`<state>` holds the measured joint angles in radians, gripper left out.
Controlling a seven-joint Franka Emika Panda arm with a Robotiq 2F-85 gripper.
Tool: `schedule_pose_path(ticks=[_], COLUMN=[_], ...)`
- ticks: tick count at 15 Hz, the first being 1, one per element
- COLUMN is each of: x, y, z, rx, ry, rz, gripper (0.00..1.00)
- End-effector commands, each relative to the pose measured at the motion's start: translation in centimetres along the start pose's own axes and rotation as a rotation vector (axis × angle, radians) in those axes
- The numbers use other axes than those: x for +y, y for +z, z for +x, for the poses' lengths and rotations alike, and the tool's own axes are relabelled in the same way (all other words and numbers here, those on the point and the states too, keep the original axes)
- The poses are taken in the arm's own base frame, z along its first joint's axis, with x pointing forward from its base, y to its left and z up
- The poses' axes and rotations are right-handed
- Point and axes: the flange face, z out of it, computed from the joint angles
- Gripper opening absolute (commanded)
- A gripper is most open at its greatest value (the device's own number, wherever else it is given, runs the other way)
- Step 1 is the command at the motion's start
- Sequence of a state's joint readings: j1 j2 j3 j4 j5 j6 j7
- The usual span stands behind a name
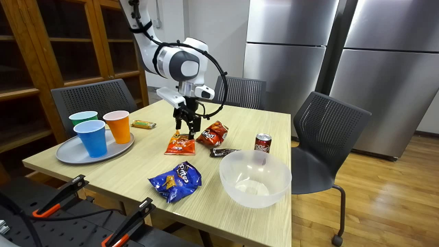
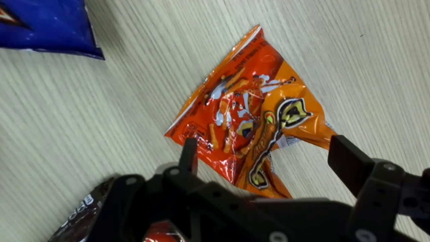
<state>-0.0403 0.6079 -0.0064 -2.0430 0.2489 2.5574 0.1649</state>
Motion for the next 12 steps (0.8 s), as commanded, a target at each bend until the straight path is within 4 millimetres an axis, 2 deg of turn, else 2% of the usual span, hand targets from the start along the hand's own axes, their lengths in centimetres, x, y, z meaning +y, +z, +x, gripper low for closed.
schedule_pose_path(ticks=[1,10,11,12], x=[0.03,0.57,0.59,0.6], y=[0.18,0.79,0.81,0.81], z=[0.94,1.41,1.44,1.48], rx=[0.007,0.001,0.001,0.002], ry=[0.055,0.098,0.102,0.105], rz=[0.014,0.013,0.014,0.015], gripper=[1.0,0.99,0.74,0.74])
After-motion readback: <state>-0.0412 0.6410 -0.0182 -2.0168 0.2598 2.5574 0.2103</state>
